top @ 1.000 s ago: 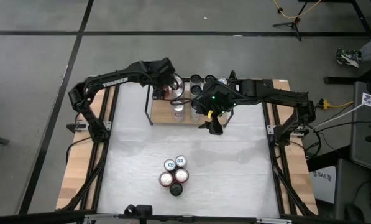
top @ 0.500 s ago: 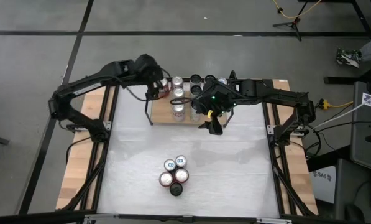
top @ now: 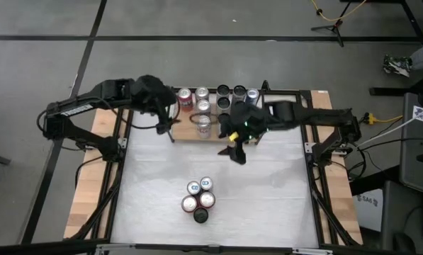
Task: Place canned beverage on shelf
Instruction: Put the blue soda can onto the shelf aligned with the other blue soda can
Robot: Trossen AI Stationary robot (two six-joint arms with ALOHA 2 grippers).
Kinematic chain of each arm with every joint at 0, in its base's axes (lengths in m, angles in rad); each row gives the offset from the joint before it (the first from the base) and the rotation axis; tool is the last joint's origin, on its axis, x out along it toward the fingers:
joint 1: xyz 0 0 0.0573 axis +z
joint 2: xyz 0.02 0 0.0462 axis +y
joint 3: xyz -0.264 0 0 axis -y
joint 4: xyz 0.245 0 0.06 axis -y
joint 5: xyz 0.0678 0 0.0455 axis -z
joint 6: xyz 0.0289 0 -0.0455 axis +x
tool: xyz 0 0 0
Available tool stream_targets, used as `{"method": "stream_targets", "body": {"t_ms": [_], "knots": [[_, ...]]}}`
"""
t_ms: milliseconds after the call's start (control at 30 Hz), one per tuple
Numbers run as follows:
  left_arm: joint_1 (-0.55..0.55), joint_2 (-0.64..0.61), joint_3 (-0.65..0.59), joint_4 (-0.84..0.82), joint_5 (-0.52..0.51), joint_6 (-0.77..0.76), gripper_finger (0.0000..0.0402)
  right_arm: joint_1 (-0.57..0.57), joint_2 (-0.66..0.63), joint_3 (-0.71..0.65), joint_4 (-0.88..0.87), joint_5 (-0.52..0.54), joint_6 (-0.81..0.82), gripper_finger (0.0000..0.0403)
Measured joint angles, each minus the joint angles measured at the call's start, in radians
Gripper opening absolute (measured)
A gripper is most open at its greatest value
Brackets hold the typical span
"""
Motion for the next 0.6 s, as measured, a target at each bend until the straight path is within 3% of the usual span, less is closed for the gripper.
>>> {"method": "stream_targets", "body": {"t_ms": [233, 600], "knots": [[-0.131, -0.001, -0.030, -0.042, 0.018, -0.108, 0.0377, 0.128, 0.000, -0.013, 0.023, 0.229, 0.165, 0.0312], [-0.332, 0.001, -0.164, 0.107, 0.013, -0.218, 0.0377, 0.257, 0.001, -0.165, 0.221, 0.273, 0.245, 0.0312]]}}
